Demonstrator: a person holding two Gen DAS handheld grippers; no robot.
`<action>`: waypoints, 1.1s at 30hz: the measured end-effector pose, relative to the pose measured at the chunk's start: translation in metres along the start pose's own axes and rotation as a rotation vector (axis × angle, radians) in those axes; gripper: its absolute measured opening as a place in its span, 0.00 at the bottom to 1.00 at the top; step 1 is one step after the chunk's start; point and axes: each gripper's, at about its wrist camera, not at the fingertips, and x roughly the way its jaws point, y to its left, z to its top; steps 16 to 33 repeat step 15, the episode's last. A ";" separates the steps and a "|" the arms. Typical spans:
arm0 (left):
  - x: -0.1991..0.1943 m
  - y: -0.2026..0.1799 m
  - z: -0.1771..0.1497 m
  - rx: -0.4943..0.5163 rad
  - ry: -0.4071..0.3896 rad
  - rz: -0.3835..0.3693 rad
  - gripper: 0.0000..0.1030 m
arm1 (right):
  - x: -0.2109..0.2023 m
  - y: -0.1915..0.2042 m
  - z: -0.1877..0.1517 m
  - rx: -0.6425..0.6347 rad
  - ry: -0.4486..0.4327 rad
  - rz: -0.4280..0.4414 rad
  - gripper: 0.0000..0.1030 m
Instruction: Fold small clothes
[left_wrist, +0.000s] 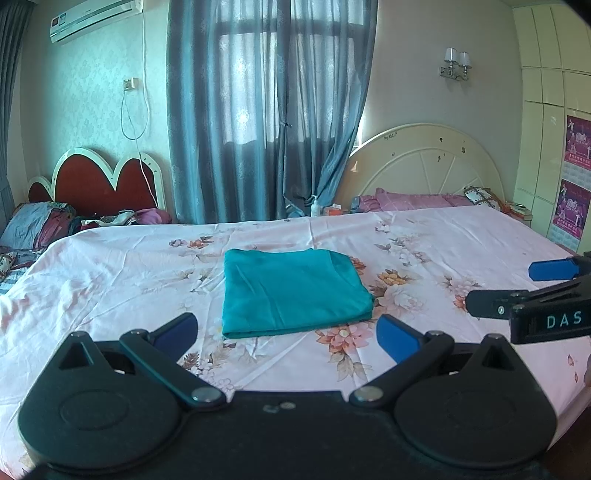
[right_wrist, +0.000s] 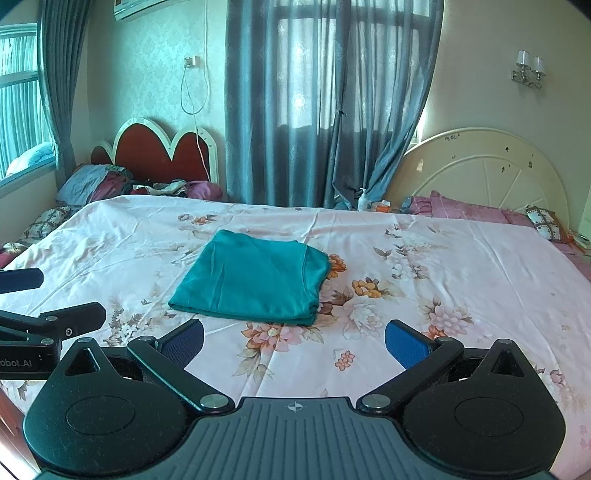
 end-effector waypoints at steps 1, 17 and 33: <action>0.000 0.000 0.000 0.001 -0.001 0.002 1.00 | 0.000 0.000 0.000 -0.001 0.001 0.001 1.00; 0.000 0.001 -0.004 0.015 -0.018 -0.034 1.00 | 0.002 0.001 0.000 -0.002 0.001 0.005 1.00; 0.000 0.001 -0.004 0.015 -0.018 -0.034 1.00 | 0.002 0.001 0.000 -0.002 0.001 0.005 1.00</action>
